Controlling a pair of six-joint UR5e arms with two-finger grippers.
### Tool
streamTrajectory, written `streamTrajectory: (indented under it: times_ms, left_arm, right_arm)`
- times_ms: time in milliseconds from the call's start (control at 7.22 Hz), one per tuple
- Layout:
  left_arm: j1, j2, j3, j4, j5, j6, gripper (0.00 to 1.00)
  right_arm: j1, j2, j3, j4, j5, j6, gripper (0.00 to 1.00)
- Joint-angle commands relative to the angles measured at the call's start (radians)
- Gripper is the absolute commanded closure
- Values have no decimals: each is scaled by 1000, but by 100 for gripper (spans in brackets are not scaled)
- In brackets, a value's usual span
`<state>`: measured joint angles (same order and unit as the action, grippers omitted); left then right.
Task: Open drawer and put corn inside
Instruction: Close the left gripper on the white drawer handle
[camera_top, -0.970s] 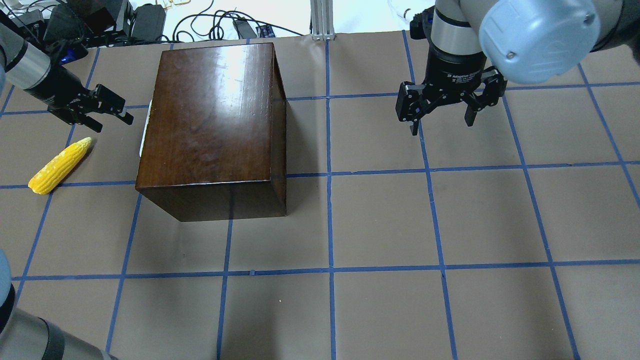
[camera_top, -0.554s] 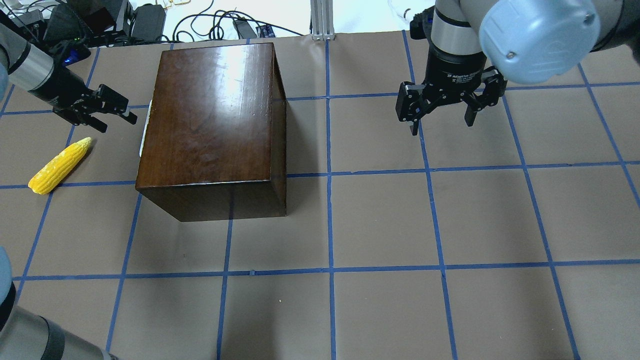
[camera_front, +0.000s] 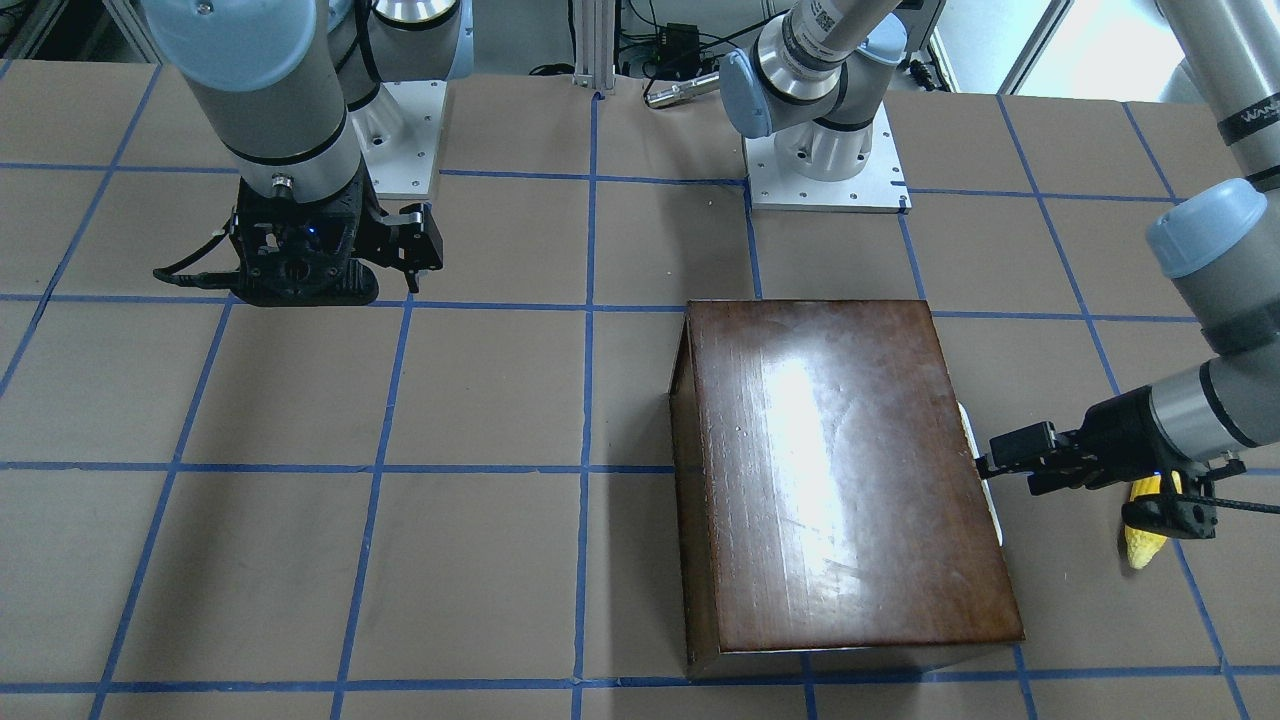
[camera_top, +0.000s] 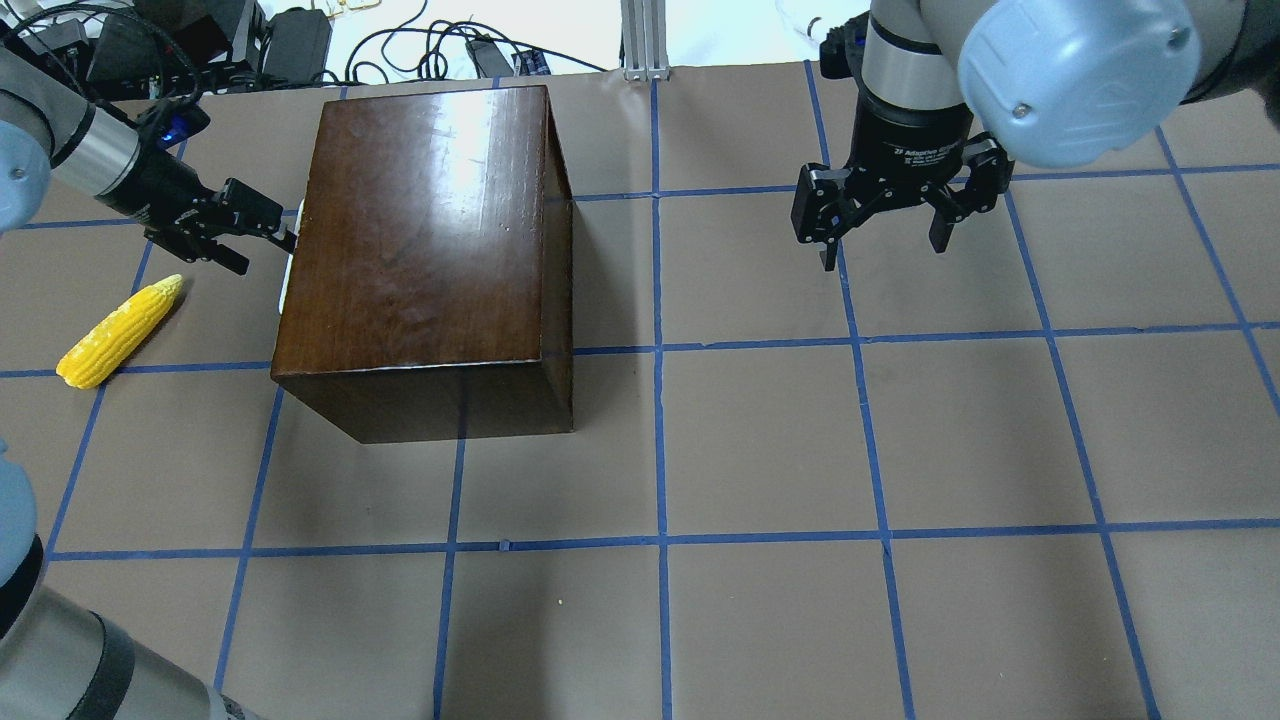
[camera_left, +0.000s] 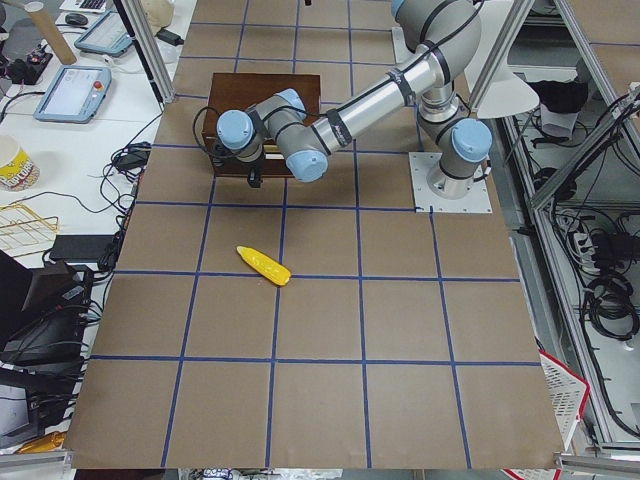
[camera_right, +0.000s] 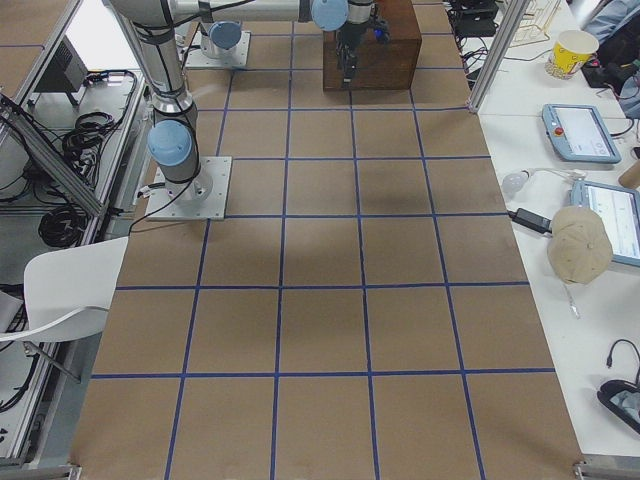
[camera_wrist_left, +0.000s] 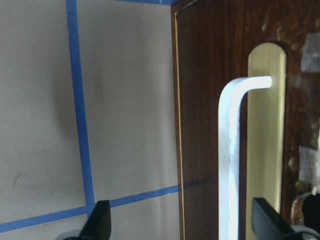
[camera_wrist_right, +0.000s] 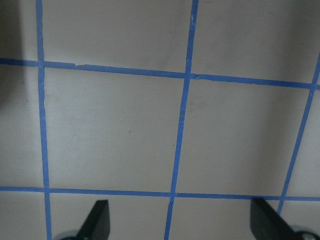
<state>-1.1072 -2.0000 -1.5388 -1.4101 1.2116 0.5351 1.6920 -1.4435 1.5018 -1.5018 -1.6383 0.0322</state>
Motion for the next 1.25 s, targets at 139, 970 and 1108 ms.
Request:
streamTrajectory:
  times_ms: [139,970,1108]
  left_arm:
    - [3,-8,-34,5,-17,9,0]
    - [7,-31,-24,5,-6,42,0]
    - [7,-31,-20,5,-6,42,0]
  right_arm:
    - [0,0,0,0,0,0,0]
    - [0,0,0,0,0,0,0]
    - [0,0,0,0,0,0,0]
